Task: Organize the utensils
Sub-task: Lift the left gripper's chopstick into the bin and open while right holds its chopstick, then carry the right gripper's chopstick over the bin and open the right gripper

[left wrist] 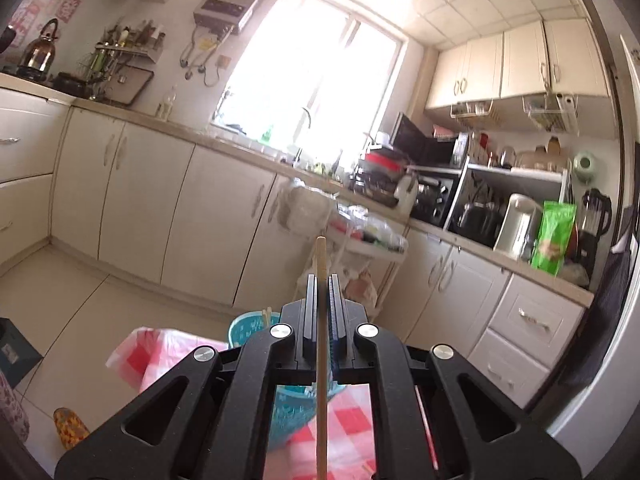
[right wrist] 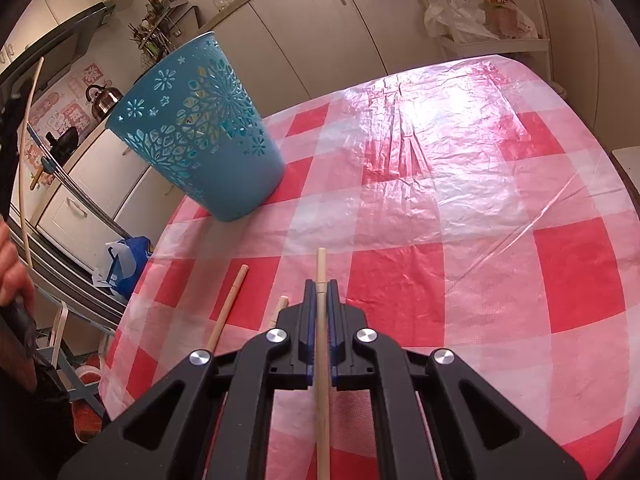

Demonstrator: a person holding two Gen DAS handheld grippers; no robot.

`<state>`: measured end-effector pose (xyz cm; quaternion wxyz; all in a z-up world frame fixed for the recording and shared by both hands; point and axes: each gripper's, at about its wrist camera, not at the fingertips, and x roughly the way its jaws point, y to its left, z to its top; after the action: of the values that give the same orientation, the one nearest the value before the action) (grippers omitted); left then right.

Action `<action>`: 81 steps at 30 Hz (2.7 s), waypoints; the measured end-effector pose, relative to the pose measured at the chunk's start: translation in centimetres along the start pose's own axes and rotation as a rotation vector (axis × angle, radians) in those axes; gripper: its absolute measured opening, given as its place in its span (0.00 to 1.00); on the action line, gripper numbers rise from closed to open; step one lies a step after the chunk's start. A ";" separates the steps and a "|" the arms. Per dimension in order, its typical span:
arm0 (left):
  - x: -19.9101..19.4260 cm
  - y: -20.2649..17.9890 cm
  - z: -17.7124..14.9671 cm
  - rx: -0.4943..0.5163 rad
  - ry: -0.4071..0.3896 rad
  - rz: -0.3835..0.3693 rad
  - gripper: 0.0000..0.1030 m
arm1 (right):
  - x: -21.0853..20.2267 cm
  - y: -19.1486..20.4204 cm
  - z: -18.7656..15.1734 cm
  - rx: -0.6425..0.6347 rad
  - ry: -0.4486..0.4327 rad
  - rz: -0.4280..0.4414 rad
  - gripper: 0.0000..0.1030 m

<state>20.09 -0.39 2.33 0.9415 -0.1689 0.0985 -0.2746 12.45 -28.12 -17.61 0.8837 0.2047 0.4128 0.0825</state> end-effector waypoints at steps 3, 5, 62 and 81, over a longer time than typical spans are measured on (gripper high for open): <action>0.6 0.3 2.3 -0.028 -0.079 0.018 0.04 | 0.0 -0.2 -0.1 0.007 0.005 -0.002 0.06; 1.5 0.8 3.3 -0.051 -0.118 0.040 0.04 | 0.0 -0.4 -0.1 0.010 0.008 -0.001 0.06; 0.8 7.2 -12.9 -0.173 0.098 0.360 0.52 | -5.9 1.5 4.2 0.123 -0.229 0.283 0.06; 1.2 9.6 -14.2 -0.286 0.130 0.347 0.54 | -9.9 9.2 14.0 0.008 -0.434 0.397 0.06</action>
<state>21.76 2.86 -14.51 0.9327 -0.2631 0.2244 -0.1024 16.90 -27.03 1.31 0.9171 0.2979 0.1662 0.2063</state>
